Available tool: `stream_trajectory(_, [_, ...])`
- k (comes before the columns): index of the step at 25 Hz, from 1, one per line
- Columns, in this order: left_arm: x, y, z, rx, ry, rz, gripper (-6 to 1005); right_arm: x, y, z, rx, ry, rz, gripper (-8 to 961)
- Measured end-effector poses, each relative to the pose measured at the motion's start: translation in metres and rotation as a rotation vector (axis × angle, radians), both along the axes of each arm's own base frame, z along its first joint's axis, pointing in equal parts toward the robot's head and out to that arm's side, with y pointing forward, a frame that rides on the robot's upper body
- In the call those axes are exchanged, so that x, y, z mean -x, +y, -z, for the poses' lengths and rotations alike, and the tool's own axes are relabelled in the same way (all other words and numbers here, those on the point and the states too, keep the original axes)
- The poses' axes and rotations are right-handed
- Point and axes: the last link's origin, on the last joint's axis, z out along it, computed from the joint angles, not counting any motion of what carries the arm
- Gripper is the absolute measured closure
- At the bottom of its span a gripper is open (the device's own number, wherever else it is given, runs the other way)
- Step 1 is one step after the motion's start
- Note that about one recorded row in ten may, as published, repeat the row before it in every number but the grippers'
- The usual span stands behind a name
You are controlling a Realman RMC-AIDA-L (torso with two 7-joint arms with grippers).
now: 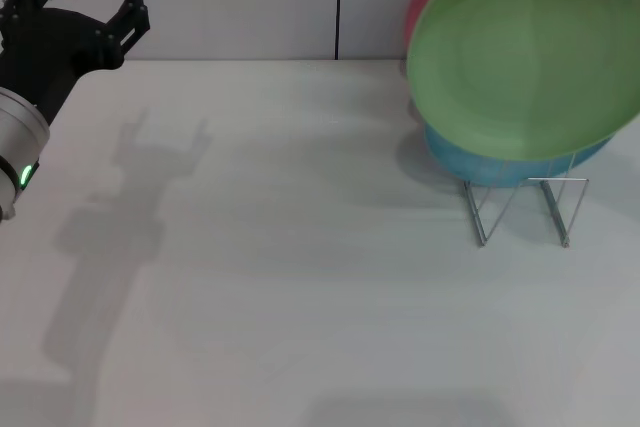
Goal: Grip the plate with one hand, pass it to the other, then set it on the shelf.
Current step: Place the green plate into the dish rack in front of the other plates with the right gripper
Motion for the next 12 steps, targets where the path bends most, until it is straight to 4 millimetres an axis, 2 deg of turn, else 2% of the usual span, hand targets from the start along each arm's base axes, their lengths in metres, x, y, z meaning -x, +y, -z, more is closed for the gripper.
stream_trajectory(12, [-0.0027,-0.0021,0.0067,0.018,0.0,0.009,136,-0.0096,-0.0027,0.0006,0.003,-0.03,-0.011,908])
